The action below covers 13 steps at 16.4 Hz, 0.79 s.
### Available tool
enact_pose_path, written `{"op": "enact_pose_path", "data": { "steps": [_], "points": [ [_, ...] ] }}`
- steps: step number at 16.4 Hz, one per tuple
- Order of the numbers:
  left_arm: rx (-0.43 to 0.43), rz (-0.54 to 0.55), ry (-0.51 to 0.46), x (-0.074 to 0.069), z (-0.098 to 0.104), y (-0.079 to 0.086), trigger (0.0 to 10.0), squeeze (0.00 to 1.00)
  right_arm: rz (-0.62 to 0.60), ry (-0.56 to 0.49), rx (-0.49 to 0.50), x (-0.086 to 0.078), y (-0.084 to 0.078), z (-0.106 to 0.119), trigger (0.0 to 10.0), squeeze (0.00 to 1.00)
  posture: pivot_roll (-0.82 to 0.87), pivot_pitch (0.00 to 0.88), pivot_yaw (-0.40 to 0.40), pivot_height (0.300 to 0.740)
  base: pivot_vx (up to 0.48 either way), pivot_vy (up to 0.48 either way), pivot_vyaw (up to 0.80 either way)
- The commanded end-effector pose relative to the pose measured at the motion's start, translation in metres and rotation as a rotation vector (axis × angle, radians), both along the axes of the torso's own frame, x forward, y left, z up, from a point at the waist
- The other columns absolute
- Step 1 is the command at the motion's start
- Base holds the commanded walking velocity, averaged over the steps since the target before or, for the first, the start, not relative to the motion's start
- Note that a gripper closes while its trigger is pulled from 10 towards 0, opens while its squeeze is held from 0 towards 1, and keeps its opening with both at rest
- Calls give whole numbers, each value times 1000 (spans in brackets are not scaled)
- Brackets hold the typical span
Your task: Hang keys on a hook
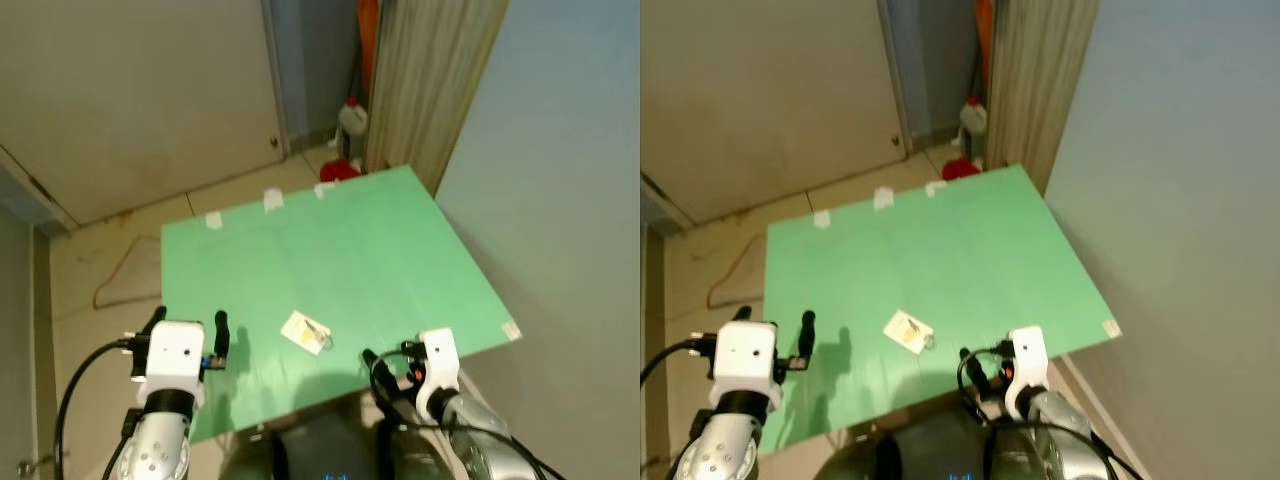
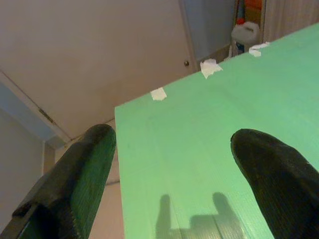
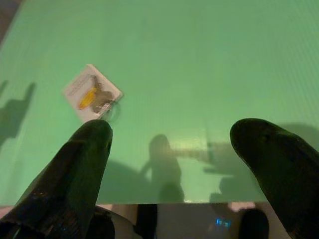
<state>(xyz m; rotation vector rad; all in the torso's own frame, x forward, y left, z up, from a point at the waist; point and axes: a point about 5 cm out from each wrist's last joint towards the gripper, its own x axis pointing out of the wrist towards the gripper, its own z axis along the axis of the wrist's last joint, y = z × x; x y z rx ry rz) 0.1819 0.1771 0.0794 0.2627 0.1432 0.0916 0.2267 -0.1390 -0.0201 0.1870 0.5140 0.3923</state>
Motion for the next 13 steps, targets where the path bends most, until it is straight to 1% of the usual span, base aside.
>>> {"op": "enact_pose_path", "data": {
  "steps": [1, 2, 4, 6, 8, 11, 12, 13],
  "points": [
    [9, 16, 20, -7, 2, 6, 10000, 0, -43, 11, 34, 7, 1, 2, 10000, 0, 36, 257, 64, 740, 0, 0, 0],
    [6, 21, 25, -10, 4, 5, 10000, 0, -47, 16, 56, 10, 2, 3, 10000, 0, 46, 263, 61, 740, 0, 0, 0],
    [-1, 35, 33, -16, 6, 4, 10000, 0, -9, 37, 82, 15, 12, 1, 10000, 0, 85, 272, 49, 740, 0, 0, 0],
    [-4, 49, 33, -19, 9, 4, 10000, 0, 49, 49, 48, 19, 26, -3, 10000, 0, 102, 272, 42, 740, 0, 0, 0],
    [-3, 56, 34, -23, 11, 2, 10000, 0, 79, 35, -29, 26, 31, -3, 10000, 0, 114, 279, 29, 740, 0, 0, 0],
    [0, 52, 41, -26, 10, -2, 10000, 0, 32, 55, 11, 37, 38, 0, 10000, 0, 117, 282, 20, 740, 0, 0, 0],
    [0, 52, 40, -26, 10, -3, 10000, 0, 35, 57, 16, 37, 40, 0, 10000, 0, 118, 283, 17, 740, 0, 0, 0],
    [-1, 53, 39, -26, 11, -4, 10000, 0, 51, 62, 1, 33, 42, -3, 10000, 0, 119, 284, 15, 740, 0, 0, 0]
  ]
}}
